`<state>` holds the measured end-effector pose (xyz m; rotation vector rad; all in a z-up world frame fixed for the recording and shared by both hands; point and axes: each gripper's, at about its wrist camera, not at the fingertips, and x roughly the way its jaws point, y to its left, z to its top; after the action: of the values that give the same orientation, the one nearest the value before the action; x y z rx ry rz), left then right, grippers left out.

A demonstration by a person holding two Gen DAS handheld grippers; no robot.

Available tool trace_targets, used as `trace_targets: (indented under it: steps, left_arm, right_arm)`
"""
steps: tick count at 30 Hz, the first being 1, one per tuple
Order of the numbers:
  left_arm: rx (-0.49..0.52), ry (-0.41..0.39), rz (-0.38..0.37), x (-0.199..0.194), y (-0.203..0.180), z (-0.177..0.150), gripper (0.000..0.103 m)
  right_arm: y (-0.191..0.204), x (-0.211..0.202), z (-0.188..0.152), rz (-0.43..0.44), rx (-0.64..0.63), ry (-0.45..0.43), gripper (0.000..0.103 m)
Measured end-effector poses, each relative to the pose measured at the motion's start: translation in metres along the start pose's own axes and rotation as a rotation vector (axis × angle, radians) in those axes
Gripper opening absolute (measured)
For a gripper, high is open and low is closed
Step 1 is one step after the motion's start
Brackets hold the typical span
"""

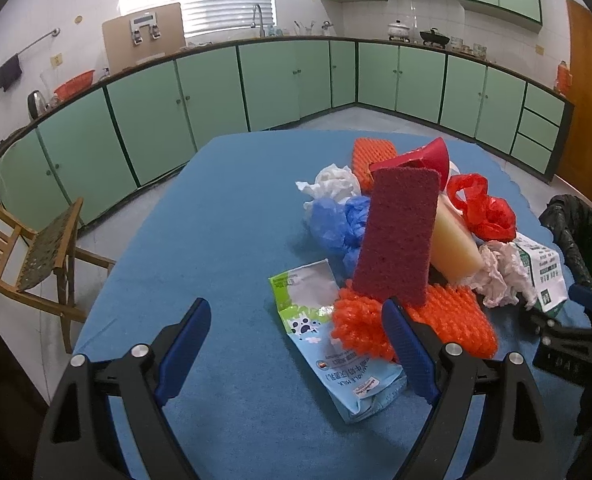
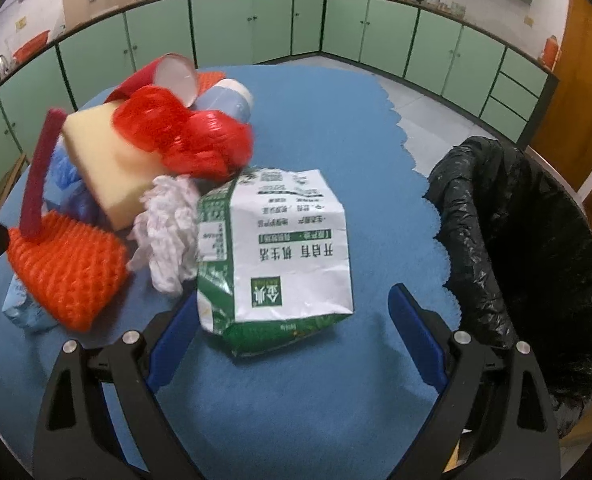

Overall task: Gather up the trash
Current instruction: 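Move the right tool toward the green-white milk carton and open fingers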

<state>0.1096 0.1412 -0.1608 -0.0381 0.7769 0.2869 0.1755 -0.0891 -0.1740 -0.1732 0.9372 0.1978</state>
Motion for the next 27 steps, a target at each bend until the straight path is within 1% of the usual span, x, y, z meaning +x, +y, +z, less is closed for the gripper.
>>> trace_targets:
  steps: [1, 2, 4, 7, 9, 12, 15, 21, 27]
  left_arm:
    - [0.001, 0.000, 0.000, 0.000, 0.000, 0.000, 0.086]
    - [0.001, 0.000, 0.000, 0.000, 0.000, 0.000, 0.086]
    - [-0.002, 0.001, 0.001, 0.001, 0.000, 0.000, 0.086]
    - [-0.003, 0.005, 0.000, 0.002, -0.002, 0.000, 0.086]
    - [0.001, 0.007, -0.002, 0.003, -0.002, -0.001, 0.086]
    - [0.008, 0.009, -0.004, 0.003, -0.004, -0.002, 0.086]
    - [0.008, 0.008, -0.002, 0.003, -0.004, -0.001, 0.086]
    - [0.008, 0.004, -0.002, 0.005, -0.005, 0.003, 0.086]
    - [0.004, -0.005, 0.000, 0.009, -0.007, 0.010, 0.086]
  right_arm:
    - [-0.003, 0.001, 0.000, -0.004, 0.006, 0.003, 0.085]
    - [-0.006, 0.002, 0.000, -0.007, 0.011, 0.006, 0.078]
    - [-0.014, 0.004, -0.001, -0.022, 0.028, 0.023, 0.077]
    - [-0.024, 0.006, -0.004, -0.029, 0.052, 0.036, 0.077]
    - [-0.027, 0.005, -0.005, -0.023, 0.049, 0.029, 0.078]
    - [-0.025, 0.004, 0.002, -0.013, 0.020, -0.007, 0.082]
    - [-0.023, 0.006, 0.011, 0.002, -0.003, -0.027, 0.084]
    - [-0.020, 0.014, 0.026, 0.023, -0.020, -0.038, 0.087]
    - [-0.020, 0.019, 0.034, 0.059, 0.000, -0.024, 0.087]
